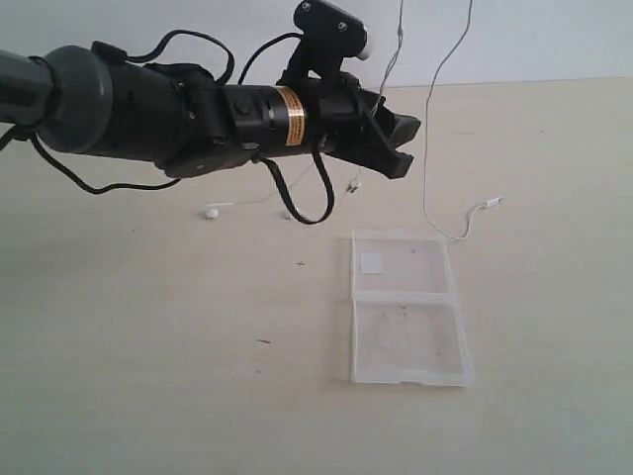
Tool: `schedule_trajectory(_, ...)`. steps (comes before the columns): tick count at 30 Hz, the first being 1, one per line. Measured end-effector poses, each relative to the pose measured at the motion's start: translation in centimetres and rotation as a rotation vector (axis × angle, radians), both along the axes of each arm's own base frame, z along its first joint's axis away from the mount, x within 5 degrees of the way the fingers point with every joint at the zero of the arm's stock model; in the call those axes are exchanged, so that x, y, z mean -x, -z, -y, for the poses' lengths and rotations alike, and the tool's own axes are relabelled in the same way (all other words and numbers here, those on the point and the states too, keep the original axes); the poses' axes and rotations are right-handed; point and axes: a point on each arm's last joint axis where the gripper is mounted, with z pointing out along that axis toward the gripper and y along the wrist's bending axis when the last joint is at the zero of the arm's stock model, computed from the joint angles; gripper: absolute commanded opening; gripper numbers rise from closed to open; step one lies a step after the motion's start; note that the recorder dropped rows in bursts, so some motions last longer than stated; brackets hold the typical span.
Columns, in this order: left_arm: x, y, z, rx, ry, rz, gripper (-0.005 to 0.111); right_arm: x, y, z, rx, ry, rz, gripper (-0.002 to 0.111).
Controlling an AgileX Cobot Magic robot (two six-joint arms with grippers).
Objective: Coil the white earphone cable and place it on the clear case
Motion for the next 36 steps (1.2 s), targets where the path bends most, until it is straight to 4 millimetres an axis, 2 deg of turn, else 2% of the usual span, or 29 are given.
schedule_trajectory(4, 1.8, -1.5, -0.9, -0.022, 0.032, 0.012, 0.052, -0.1, -0.1, 0.0, -0.004, 0.008, 0.011, 0.000)
schedule_trajectory(8, 4.5, -3.5, -2.4, -0.033, 0.050, 0.036, 0.052, -0.7, 0.0, 0.1, -0.024, 0.039, 0.043, 0.000)
schedule_trajectory(10, 6.4, -4.4, -3.8, -0.035, 0.050, 0.042, 0.052, -0.6, -1.0, 0.1, -0.042, 0.039, 0.069, 0.000)
schedule_trajectory(12, 7.4, -4.8, -4.8, -0.025, 0.045, 0.045, 0.052, -0.3, -2.2, 0.0, -0.045, 0.013, 0.069, 0.000)
schedule_trajectory(14, 7.8, -4.3, -5.8, 0.010, 0.059, 0.045, 0.050, 0.0, -2.9, 0.0, -0.047, -0.002, 0.069, 0.000)
schedule_trajectory(18, 8.0, -2.9, -9.0, 0.123, 0.045, 0.054, 0.029, 0.7, -1.9, 0.7, -0.054, 0.032, 0.089, 0.000)
schedule_trajectory(22, 8.0, -2.9, -10.6, 0.211, 0.045, 0.086, 0.025, 1.9, -2.1, 1.2, -0.062, 0.032, 0.105, 0.000)
schedule_trajectory(26, 7.9, -3.2, -10.9, 0.235, 0.053, 0.102, 0.025, 4.3, -3.4, 1.0, -0.088, -0.009, 0.167, 0.000)
schedule_trajectory(30, 8.1, -3.3, -10.8, 0.245, 0.074, 0.115, 0.025, 6.6, -3.8, 0.7, -0.101, -0.041, 0.260, 0.000)
schedule_trajectory(33, 8.2, -3.6, -10.7, 0.276, 0.095, 0.132, 0.025, 6.9, -3.2, 0.5, -0.119, -0.049, 0.285, 0.000)
schedule_trajectory(36, 8.3, -3.9, -10.6, 0.297, 0.113, 0.146, 0.025, 6.4, -2.5, -0.2, -0.138, -0.071, 0.272, 0.000)
